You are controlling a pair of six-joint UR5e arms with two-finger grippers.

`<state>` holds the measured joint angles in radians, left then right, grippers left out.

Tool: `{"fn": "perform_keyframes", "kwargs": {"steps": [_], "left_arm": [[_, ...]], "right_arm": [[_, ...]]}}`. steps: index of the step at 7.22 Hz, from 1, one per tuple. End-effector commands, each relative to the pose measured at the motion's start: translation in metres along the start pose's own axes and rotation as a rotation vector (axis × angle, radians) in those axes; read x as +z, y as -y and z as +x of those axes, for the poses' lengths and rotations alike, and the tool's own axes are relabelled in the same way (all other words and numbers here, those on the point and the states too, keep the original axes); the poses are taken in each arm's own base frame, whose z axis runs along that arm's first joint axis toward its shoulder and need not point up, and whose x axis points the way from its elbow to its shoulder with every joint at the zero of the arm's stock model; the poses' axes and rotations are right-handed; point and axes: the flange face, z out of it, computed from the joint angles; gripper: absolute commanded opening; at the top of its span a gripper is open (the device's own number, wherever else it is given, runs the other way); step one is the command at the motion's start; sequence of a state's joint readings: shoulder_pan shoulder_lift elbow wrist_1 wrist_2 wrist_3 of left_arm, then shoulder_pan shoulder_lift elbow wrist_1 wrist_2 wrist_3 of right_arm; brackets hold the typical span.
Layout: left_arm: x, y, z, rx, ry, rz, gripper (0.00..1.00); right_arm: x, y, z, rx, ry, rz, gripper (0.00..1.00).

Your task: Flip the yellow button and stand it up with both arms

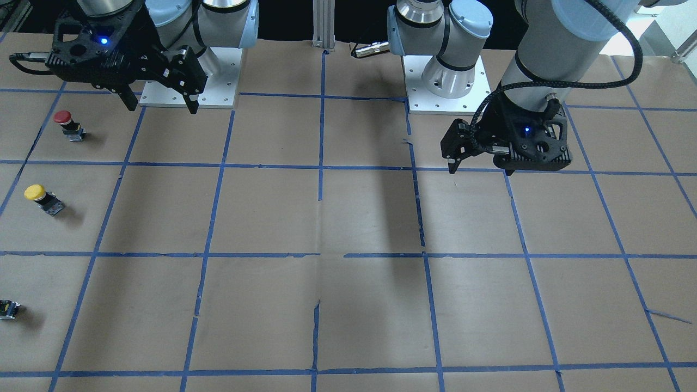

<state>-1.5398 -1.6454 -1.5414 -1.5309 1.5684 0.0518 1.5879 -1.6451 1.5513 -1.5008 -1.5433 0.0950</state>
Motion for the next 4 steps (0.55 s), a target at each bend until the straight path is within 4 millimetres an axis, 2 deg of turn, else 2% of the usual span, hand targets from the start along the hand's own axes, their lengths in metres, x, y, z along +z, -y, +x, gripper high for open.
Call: {"fn": "perform_keyframes", "kwargs": {"steps": [1,2,3,4], "left_arm": [[-0.0122,-0.0246,-0.0005,0.001,0.001,-0.046,1.0],[-0.0134,-0.0314,-0.0038,-0.007,0.0,-0.074,1.0],[-0.012,-0.0289,-0.0049,-0.009,0.001,-0.07,1.0],[-0.0127,-0.0308,-0.0053,-0.008,0.005,-0.076,1.0]], "right_arm": [[-0.0005,-0.0051,-0.0165,0.014,-0.018,0.01,1.0],[0.0002,-0.0074,-0.0235,0.037,-0.016,0.01,1.0],[0.0002,-0.0074,-0.0263,0.032,-0.016,0.016,1.0],[0.0045,-0.0013,-0.0257,0.019,-0.024,0.014,1.0]]}}
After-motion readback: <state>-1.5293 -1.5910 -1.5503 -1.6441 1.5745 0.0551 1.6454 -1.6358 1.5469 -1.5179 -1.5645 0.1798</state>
